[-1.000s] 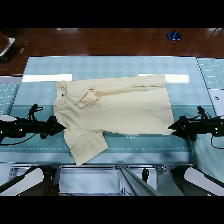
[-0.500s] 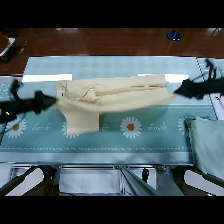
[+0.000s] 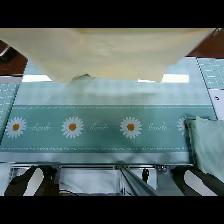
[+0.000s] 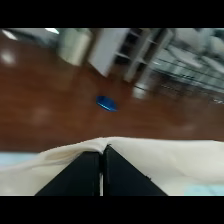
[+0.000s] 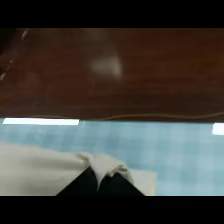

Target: Fold the shirts.

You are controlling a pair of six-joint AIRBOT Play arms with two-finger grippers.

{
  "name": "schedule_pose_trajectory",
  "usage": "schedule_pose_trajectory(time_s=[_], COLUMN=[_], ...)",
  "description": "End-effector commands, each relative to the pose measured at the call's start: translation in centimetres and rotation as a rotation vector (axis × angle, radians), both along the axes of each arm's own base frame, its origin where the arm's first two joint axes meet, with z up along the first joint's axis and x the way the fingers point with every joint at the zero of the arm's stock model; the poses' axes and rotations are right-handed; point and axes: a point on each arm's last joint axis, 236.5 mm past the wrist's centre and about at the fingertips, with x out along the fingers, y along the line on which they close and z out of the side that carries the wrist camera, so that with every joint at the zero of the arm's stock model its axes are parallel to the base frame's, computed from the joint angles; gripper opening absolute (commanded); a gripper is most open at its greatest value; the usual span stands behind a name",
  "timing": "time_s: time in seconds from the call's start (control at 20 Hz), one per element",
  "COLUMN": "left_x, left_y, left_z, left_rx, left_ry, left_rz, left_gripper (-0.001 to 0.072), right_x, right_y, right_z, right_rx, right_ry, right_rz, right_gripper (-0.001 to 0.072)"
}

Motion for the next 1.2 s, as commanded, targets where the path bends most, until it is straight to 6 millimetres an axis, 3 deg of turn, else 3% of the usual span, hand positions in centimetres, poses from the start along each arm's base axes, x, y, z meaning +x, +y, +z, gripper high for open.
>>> schedule_pose_trajectory(time_s=[0.0,0.15,0.3,0.4,0.55,0.65,0.75,0.85,0.95,1.15], left_x=[-7.2,-11.9,-15.2,-16.6,-17.2,-15.8,-13.3,-9.9,-6.0,2.0], left_y=[3.3,3.6,2.9,2.3,2.0,2.6,2.9,1.9,1.1,4.1], left_z=[6.6,6.9,5.6,5.1,5.1,3.9,1.0,-3.5,-9.0,-19.0], left_rx=[0.225,0.308,0.360,0.369,0.369,0.343,0.297,0.241,0.103,-0.009], left_ry=[-0.149,-0.159,-0.121,-0.113,-0.118,-0.072,0.017,0.126,0.262,0.454], left_rz=[0.315,0.421,0.446,0.447,0.448,0.440,0.394,0.267,0.151,0.157], left_gripper=[0.0022,0.0022,0.0022,0.0022,0.0022,0.0022,0.0022,0.0022,0.0022,0.0022], right_x=[-8.0,-14.1,-18.3,-19.6,-19.4,-18.3,-16.5,-14.1,-10.9,-2.6], right_y=[-1.2,-1.5,-1.2,-1.4,-2.1,-2.3,-2.2,-0.8,0.8,-0.5], right_z=[6.2,7.5,8.0,7.7,6.2,4.6,1.7,-2.0,-7.0,-15.3], right_rx=[-0.152,-0.200,-0.221,-0.229,-0.234,-0.225,-0.201,-0.135,-0.060,0.040], right_ry=[-0.185,-0.228,-0.260,-0.252,-0.193,-0.142,-0.059,0.033,0.149,0.286], right_rz=[-0.131,-0.210,-0.250,-0.272,-0.291,-0.282,-0.249,-0.168,-0.064,-0.044], right_gripper=[0.0022,0.0022,0.0022,0.0022,0.0022,0.0022,0.0022,0.0022,0.0022,0.0022])
